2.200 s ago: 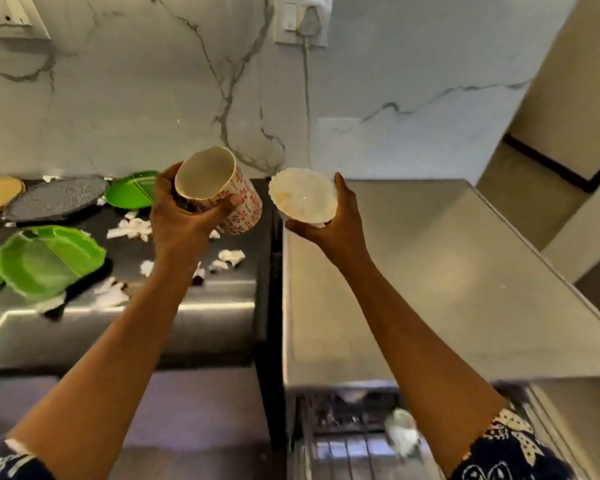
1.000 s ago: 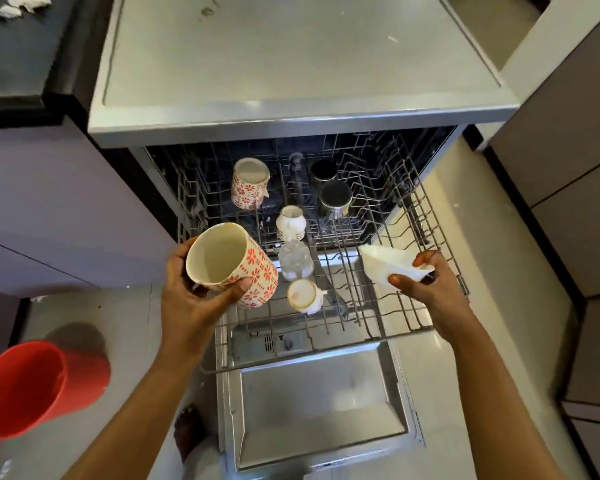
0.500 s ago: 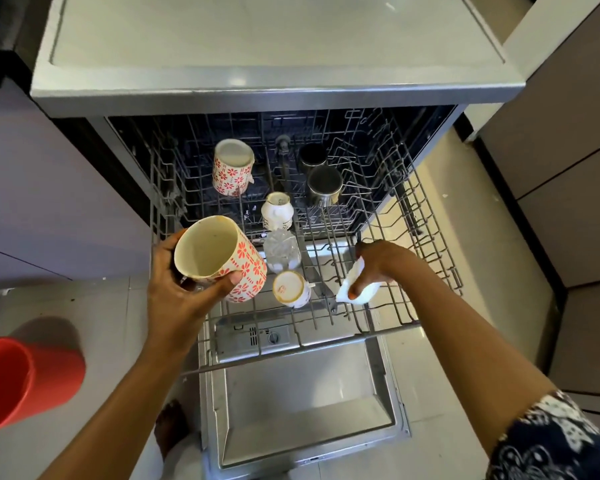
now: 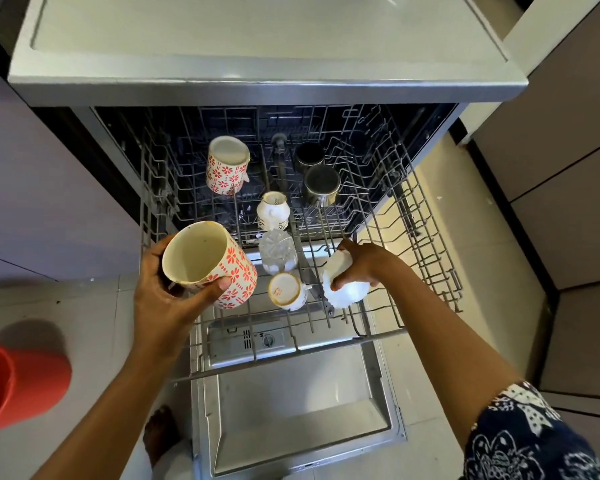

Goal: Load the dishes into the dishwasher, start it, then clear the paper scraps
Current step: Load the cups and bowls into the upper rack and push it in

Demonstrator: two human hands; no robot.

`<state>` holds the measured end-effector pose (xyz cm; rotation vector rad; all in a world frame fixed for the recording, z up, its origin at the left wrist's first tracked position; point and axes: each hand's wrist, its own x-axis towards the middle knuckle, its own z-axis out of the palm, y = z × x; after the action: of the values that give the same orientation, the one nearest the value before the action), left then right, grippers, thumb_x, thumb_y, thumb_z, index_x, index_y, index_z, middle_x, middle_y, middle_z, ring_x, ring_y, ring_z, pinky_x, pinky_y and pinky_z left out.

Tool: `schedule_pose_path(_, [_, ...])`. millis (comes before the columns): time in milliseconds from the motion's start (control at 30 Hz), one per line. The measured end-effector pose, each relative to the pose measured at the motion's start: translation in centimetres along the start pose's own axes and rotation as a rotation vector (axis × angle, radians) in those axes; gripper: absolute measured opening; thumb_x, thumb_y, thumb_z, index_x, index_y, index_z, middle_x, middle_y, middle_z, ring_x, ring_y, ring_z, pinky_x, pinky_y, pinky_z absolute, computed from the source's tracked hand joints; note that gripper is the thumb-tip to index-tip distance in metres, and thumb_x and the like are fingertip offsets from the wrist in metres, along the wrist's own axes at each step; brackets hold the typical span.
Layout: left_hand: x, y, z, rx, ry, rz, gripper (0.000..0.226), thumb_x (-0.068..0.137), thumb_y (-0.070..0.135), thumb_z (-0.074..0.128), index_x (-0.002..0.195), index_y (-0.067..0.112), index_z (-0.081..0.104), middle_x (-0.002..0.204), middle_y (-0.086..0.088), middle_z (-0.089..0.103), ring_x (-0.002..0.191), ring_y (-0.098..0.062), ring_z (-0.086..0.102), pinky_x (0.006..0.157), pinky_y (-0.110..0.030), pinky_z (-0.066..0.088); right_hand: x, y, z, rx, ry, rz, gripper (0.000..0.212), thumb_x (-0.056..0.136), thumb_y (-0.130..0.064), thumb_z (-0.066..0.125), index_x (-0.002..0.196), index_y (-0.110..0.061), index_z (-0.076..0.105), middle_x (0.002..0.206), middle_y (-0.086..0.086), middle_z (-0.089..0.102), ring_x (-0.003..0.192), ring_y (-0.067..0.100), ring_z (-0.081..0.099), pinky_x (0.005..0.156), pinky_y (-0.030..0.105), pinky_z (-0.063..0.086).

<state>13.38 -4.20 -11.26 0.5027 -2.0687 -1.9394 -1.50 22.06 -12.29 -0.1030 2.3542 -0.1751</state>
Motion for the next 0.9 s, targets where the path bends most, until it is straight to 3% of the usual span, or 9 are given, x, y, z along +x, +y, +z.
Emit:
schedule_pose_path(100, [0.0, -0.6, 0.0, 0.012, 0.007, 0.005, 0.085, 0.056, 0.029, 0.09, 0.126, 0.03, 0.043, 0.111, 0.022, 0.054, 0.1, 0.009, 0.056, 0.075, -0.011, 0.052, 0.0, 0.7, 0.6, 0.06, 0.045, 0.007, 0.091, 0.064, -0.044, 0.08, 0.14, -0.03, 0.032, 0.136, 0.009, 0.048, 0.121, 0.031, 0.047, 0.092, 0.04, 0.05])
schedule_pose_path(200, [0.1, -0.9, 0.2, 0.009, 0.013, 0.004, 0.081, 0.057, 0.022, 0.081, 0.128, 0.027, 0.042, 0.112, 0.021, 0.053, 0.099, 0.01, 0.056, 0.076, -0.011, 0.052, 0.2, 0.9, 1.2, 0.128, 0.107, 0.035, 0.093, 0.062, -0.046, 0.082, 0.139, -0.027, 0.034, 0.134, 0.009, 0.05, 0.121, 0.03, 0.048, 0.094, 0.038, 0.048])
schedule_pose_path(400, [0.1, -1.1, 0.4, 0.022, -0.001, 0.004, 0.076, 0.058, 0.023, 0.081, 0.122, 0.037, 0.042, 0.113, 0.023, 0.052, 0.101, 0.008, 0.055, 0.082, -0.02, 0.051, 0.9, 0.4, 2.1, 0.06, 0.101, 0.025, 0.09, 0.068, -0.045, 0.079, 0.143, -0.023, 0.035, 0.146, 0.004, 0.039, 0.132, 0.024, 0.038, 0.102, 0.033, 0.037])
schedule_pose_path(500, [0.2, -1.2, 0.4, 0.021, 0.001, 0.007, 0.077, 0.057, 0.025, 0.086, 0.119, 0.041, 0.043, 0.111, 0.027, 0.053, 0.102, 0.009, 0.055, 0.08, -0.016, 0.053, 1.0, 0.1, 2.5, 0.05, 0.085, 0.014, 0.09, 0.071, -0.044, 0.077, 0.145, -0.024, 0.03, 0.148, 0.007, 0.035, 0.134, 0.025, 0.036, 0.104, 0.033, 0.035])
schedule_pose_path(733, [0.3, -1.0, 0.9, 0.029, -0.001, 0.012, 0.08, 0.056, 0.025, 0.078, 0.127, 0.029, 0.041, 0.112, 0.024, 0.052, 0.102, 0.006, 0.056, 0.081, -0.018, 0.051, 1.2, 0.4, 2.4, 0.139, -0.018, 0.016, 0.087, 0.074, -0.038, 0.075, 0.145, -0.021, 0.027, 0.143, 0.009, 0.041, 0.127, 0.029, 0.042, 0.095, 0.033, 0.04])
schedule_pose_path(900, [0.5, -1.4, 1.1, 0.016, -0.019, 0.016, 0.081, 0.058, 0.033, 0.088, 0.125, 0.032, 0.042, 0.109, 0.031, 0.054, 0.103, 0.009, 0.055, 0.079, -0.014, 0.053, 1.2, 1.0, 2.2, 0.272, -0.056, 0.015, 0.088, 0.074, -0.029, 0.077, 0.146, -0.022, 0.026, 0.143, 0.01, 0.041, 0.124, 0.03, 0.044, 0.097, 0.034, 0.039])
